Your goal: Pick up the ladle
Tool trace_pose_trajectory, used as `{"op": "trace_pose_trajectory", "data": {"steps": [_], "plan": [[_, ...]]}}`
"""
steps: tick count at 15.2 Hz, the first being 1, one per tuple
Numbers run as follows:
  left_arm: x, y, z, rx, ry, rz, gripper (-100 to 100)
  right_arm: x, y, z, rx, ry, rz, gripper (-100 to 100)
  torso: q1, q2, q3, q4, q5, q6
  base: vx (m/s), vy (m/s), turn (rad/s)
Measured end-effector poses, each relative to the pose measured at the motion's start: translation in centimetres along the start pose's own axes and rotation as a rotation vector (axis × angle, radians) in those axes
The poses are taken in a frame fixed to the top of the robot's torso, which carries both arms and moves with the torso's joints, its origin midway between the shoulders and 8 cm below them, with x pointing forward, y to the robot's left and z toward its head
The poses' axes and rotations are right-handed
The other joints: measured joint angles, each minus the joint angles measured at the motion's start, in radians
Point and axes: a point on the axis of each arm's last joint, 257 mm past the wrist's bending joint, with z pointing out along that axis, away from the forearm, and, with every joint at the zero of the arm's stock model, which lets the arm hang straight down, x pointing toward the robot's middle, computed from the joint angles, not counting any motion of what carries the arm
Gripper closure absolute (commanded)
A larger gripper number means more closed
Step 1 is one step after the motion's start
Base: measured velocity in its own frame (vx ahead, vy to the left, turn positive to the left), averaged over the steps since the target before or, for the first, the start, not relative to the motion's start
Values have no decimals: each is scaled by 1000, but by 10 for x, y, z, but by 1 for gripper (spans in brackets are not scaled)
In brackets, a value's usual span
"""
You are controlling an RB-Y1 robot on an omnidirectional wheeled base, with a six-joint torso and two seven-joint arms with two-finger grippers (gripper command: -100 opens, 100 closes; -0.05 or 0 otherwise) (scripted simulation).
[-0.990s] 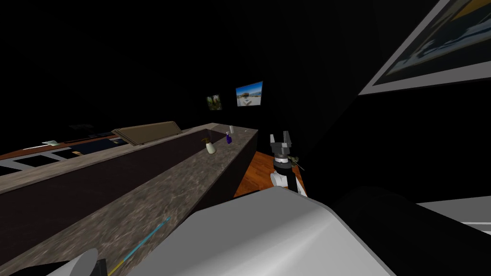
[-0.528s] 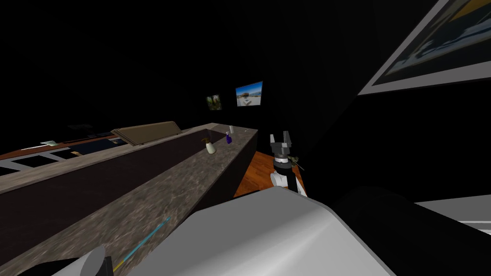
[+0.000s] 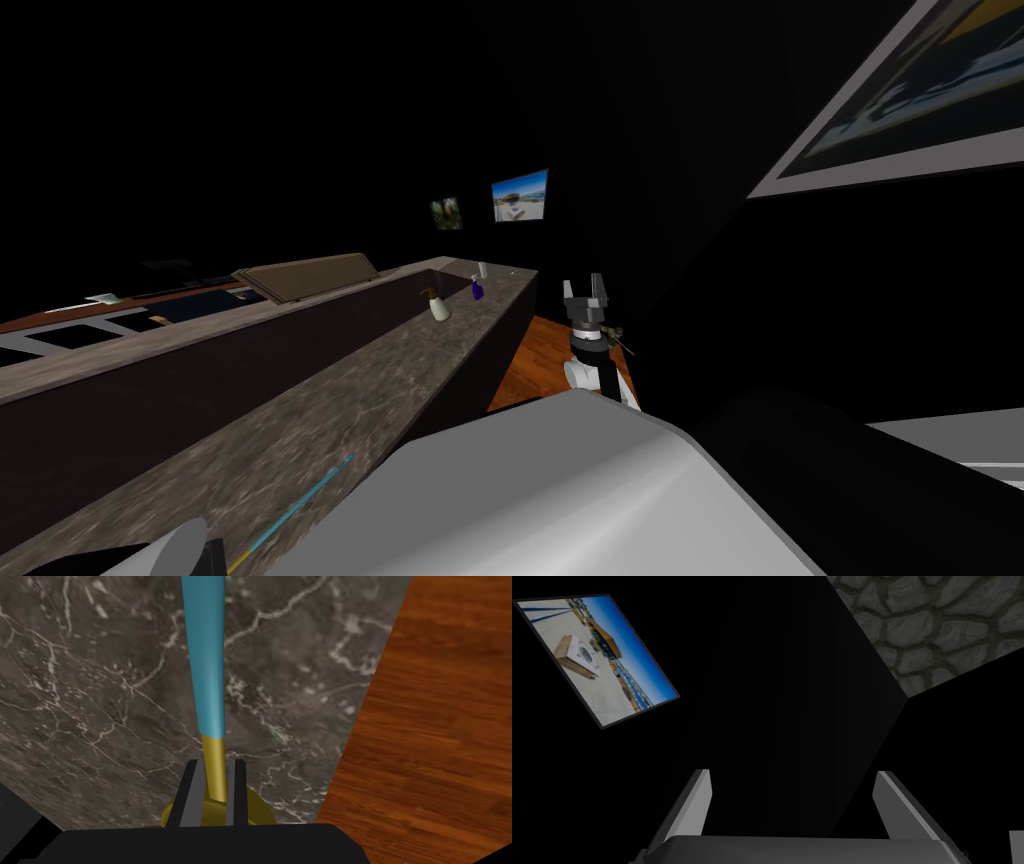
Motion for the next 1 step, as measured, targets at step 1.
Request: {"op": "trace_pose_trajectory", "data": {"steps": [1], "plan": [[0,0,-4,0,0,0,100,0,0,0,0,0,0,0,0,0,0,0,0,0,0,0,0]]}}
